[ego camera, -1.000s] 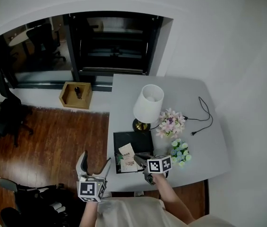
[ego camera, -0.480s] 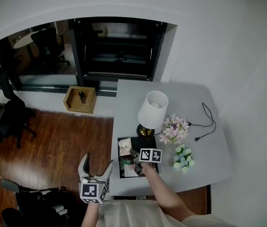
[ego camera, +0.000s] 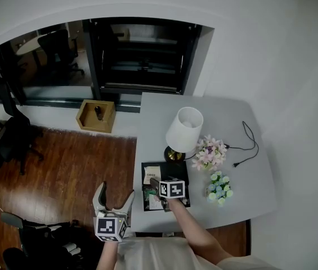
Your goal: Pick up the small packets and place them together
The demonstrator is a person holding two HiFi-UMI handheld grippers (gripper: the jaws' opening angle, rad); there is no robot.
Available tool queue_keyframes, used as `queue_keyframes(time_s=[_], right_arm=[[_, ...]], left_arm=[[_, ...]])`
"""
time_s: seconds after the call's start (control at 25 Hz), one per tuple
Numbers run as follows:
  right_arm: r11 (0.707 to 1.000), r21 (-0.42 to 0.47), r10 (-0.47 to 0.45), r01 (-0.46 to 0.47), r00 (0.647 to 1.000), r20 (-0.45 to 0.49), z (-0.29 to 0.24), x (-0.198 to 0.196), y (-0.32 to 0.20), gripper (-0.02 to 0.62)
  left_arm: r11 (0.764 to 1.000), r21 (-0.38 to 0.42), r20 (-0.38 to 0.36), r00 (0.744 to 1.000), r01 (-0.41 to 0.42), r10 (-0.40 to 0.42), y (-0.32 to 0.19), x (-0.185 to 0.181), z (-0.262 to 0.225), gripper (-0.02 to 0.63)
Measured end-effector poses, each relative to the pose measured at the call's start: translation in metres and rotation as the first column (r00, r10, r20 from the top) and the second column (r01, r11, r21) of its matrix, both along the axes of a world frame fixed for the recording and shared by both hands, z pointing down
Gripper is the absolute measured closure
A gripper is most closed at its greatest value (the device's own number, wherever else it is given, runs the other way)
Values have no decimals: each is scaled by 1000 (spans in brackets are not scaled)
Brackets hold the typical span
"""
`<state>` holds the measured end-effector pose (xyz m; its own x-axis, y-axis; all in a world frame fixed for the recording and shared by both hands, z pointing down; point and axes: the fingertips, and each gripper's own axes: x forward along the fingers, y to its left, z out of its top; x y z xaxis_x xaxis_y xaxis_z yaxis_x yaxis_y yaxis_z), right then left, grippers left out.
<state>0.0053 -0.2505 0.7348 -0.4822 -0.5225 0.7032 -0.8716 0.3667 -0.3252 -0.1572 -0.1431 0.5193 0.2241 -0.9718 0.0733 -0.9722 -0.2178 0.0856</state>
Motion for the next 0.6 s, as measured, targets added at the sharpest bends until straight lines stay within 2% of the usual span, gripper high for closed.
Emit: queue_keyframes(time_s=[0.12,0.2,0.28,0.4,0.48,0.6], right_arm=[[986,163,-45,36,997,57,-39,-4,-3,253],[955,294,-65,33,993,98,-75,2,-4,253],[902,431,-55,1,992,114,-111,17,-4,253],[801,597,-27,-44,994,110,-158,45,2,253],[735,677,-31,-44,995,98,-182,60,13,253],[664,747,-46,-40,994,95,-208,78,34,253]], left_arm=[[1000,1,-2,1000,-16,16,-1,5,1,173],[1000,-1,4,1000,-29,29,-2,9,2,173],[999,-7,14,999,-43,43,-2,14,1,181],[998,-4,15,998,-61,61,-3,21,0,181],[997,0,23,997,-78,78,-3,27,-1,181],[995,20,35,995,-97,97,-2,35,-4,181]])
